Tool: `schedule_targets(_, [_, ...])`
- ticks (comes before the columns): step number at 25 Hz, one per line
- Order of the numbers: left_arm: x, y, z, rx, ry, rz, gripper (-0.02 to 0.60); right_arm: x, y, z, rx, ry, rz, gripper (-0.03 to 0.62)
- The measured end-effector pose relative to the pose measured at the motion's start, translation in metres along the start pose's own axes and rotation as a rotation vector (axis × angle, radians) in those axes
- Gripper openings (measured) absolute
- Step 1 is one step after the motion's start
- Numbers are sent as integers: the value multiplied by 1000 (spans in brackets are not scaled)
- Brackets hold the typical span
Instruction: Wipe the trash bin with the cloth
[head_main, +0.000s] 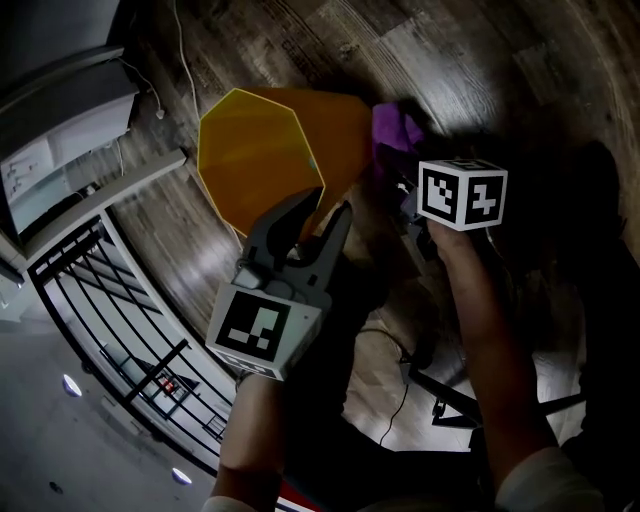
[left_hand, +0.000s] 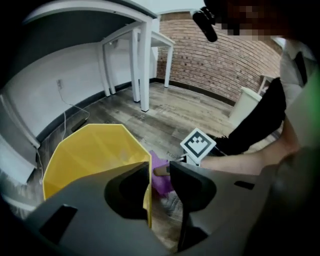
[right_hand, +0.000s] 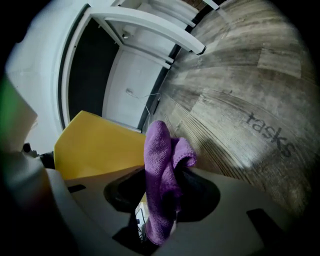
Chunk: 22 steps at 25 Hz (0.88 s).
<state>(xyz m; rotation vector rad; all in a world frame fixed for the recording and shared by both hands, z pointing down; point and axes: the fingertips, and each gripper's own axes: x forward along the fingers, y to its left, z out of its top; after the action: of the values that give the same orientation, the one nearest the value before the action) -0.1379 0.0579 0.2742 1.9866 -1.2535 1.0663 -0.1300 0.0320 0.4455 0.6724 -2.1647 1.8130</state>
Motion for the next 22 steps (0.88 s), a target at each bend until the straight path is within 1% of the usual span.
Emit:
schedule_targets(1, [-1,-3,-2,70,19,-3,125,-3,6,6,-12,-13,25,167])
schedule_targets(3, [-4,-6,-8,225,66,8,206,-11,20,16,-36,-40,91,167])
schedule_targets(4, [-7,-5,-11,277,85,14,226,-16,27,20,-47,-52,129,167])
schedule_targets(6, [-15,-1,-18,328,121,23,253,-27,44,25,-52,-80,215,167])
schedule_targets(8, [-20,6,-33,343,167,24,265,-40,64,27,-41,-110,332,167])
schedule_targets(10, [-21,9,-56,365,219,10,268,-52,84,24,-37,-115,457,167])
schedule_targets(12, [-20,10,-75,398,262,2,270,-59,99,18,-33,-102,546,167])
schedule_targets(14, [-18,12,-81,421,284,16,270,-66,111,15,-15,-106,613,167])
schedule_targets(15, [-16,13,-81,420,284,28,270,-70,117,15,-4,-114,647,167])
schedule_targets(18, [-10,18,-81,392,282,53,268,-85,140,21,-8,-139,740,167])
schedule_targets(21, [-6,20,-85,377,293,48,265,-91,157,26,-38,-151,774,167])
schedule_targets(22, [-5,20,-86,383,299,48,248,-91,160,26,-45,-151,771,167])
